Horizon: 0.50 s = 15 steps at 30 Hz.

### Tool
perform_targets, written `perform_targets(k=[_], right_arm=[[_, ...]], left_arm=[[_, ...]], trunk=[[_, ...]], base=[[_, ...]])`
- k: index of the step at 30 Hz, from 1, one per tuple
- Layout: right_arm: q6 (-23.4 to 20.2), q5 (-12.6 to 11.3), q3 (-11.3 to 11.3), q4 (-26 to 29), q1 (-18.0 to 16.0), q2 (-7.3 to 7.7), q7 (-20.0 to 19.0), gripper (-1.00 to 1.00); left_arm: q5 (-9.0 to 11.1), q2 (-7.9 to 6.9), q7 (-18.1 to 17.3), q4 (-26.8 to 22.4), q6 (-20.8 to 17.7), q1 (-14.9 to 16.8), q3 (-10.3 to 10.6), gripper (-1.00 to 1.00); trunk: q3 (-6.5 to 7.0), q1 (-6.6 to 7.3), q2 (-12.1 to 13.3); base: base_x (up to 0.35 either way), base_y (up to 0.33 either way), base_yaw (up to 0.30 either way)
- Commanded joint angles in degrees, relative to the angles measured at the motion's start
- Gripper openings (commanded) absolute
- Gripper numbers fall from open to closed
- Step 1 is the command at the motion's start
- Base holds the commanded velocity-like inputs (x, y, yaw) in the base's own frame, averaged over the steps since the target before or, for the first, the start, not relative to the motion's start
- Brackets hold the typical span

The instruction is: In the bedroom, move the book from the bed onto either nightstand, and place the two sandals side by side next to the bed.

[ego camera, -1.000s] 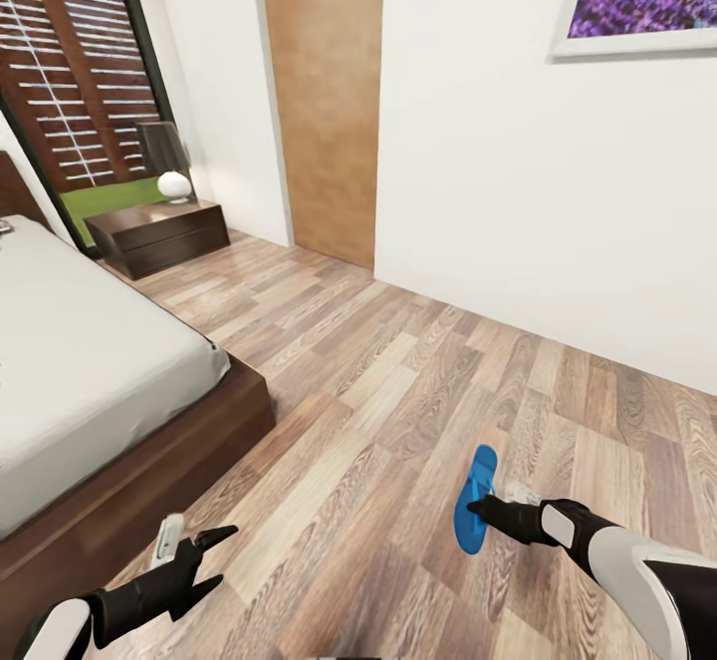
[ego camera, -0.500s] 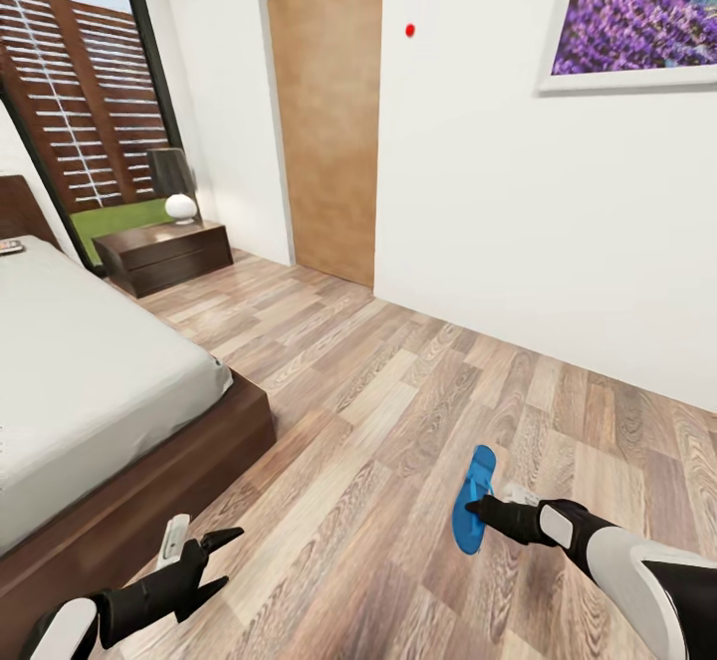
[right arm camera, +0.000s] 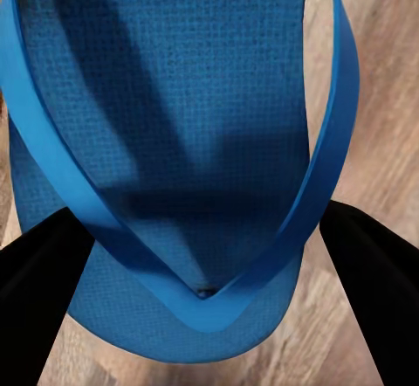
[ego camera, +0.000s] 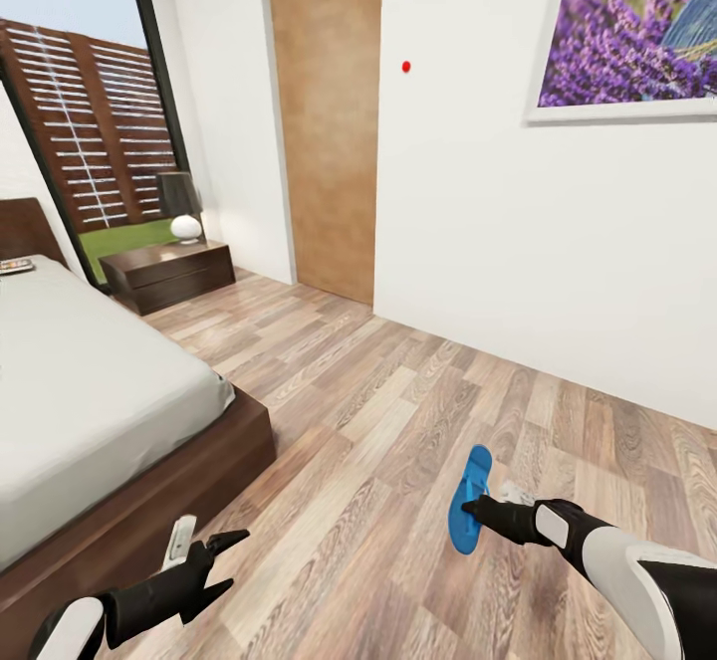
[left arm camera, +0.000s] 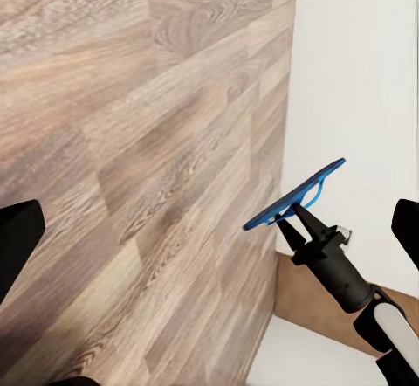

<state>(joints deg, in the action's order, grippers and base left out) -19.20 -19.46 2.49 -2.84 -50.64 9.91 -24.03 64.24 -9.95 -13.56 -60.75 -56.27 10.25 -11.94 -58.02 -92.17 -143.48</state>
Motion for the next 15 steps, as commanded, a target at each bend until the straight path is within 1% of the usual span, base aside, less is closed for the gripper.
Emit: perform_targets(k=[1, 15], right_arm=[[-0.2, -0.3, 0.2, -0.1, -0.1, 0.02, -0.2, -1.00], [-0.2, -0.3, 0.1, -0.1, -0.1, -0.14, -0.1, -1.00]], left_arm=[[-0.5, 0.02, -0.5, 0.0, -0.2, 0.0, -0.1, 1.00], [-0.5, 0.02, -0.6, 0.0, -0.2, 0.0, -0.1, 1.00]], trunk=[[0.17, 0.04, 0.0], [3.28, 0.40, 0.2]], base=[[0.000, 0.000, 0.000], [0.000, 0.000, 0.000]])
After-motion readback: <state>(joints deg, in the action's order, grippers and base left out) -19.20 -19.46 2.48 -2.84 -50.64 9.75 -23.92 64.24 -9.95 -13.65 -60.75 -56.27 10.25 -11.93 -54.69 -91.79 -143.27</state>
